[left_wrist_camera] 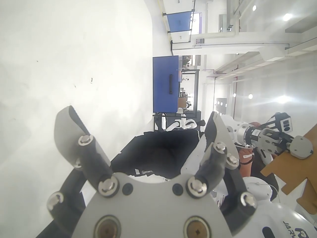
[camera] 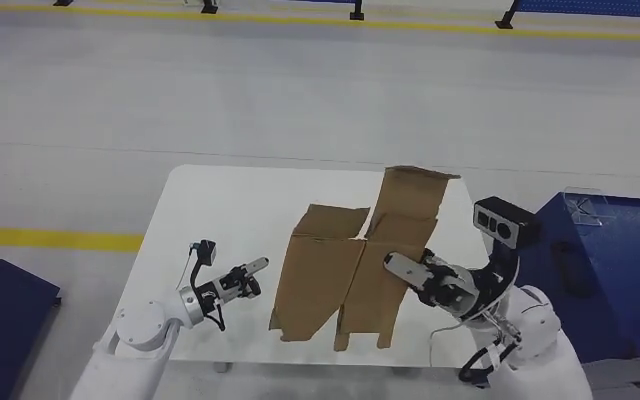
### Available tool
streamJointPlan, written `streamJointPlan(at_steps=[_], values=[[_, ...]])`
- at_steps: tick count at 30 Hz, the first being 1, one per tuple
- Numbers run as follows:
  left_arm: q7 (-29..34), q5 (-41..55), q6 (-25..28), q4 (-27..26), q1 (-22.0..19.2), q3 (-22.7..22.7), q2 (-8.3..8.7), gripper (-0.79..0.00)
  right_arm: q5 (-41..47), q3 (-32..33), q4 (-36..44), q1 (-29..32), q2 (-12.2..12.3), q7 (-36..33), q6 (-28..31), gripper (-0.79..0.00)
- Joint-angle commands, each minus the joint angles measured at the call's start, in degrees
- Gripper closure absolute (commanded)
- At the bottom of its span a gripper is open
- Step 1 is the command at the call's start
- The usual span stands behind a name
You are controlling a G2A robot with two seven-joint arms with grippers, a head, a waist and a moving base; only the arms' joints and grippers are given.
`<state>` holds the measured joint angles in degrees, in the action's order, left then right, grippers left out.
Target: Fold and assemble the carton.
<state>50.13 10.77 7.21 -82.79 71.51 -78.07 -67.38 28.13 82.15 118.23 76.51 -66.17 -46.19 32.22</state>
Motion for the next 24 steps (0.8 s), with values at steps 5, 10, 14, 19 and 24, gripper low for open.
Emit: streamJointPlan(at_steps=[5,10,14,19,24], values=[[0.0,0.0,0.0,0.0,0.0,0.0,0.0,-0.785,36.6,-5.1,-2.9,0.1,-0.1,-2.5,-29.5,0.0],[0.0,0.0,0.0,0.0,0.0,0.0,0.0,-0.785,59.1,-9.9,-6.2,0.0,-0.2,1.7,-58.0,0.0],[0.0,0.0,0.0,0.0,0.0,0.0,0.0,-0.785,73.8,-13.8,-9.3,-0.3,-0.5,7.9,-72.9,0.0],[0.0,0.0,0.0,0.0,0.0,0.0,0.0,-0.785,92.7,-18.5,-10.6,-0.9,-1.0,16.1,-81.6,0.0],[0.0,0.0,0.0,0.0,0.0,0.0,0.0,-0.785,99.8,-20.0,-9.9,-0.9,-1.4,16.6,-82.6,0.0]])
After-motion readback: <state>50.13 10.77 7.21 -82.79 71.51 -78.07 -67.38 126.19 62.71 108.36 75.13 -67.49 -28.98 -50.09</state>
